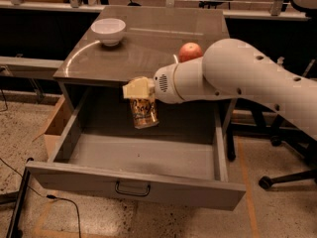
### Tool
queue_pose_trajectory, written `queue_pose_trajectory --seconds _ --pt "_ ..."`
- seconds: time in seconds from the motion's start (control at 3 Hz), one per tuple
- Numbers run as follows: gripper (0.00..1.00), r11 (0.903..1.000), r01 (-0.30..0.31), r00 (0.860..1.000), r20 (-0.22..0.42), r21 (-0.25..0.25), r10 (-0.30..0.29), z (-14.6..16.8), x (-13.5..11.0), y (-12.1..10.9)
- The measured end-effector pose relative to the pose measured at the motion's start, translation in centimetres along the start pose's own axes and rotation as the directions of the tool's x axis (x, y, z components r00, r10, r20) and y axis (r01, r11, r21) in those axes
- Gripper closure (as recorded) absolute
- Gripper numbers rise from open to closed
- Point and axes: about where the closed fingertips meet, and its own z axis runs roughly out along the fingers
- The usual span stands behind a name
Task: Pick orange can from top drawer and place on counter
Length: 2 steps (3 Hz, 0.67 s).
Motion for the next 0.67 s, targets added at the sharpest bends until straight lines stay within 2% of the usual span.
queue_pose_trajectory --seconds 0.33,0.67 --pt "1.0 0.9971 0.069 0.991 0.116 0.032 -0.073 -0.9 -3.7 -1.1" --pt "1.0 0.9849 0.148 0.951 0.26 0.089 -0.167 -2.6 -8.6 -2.8"
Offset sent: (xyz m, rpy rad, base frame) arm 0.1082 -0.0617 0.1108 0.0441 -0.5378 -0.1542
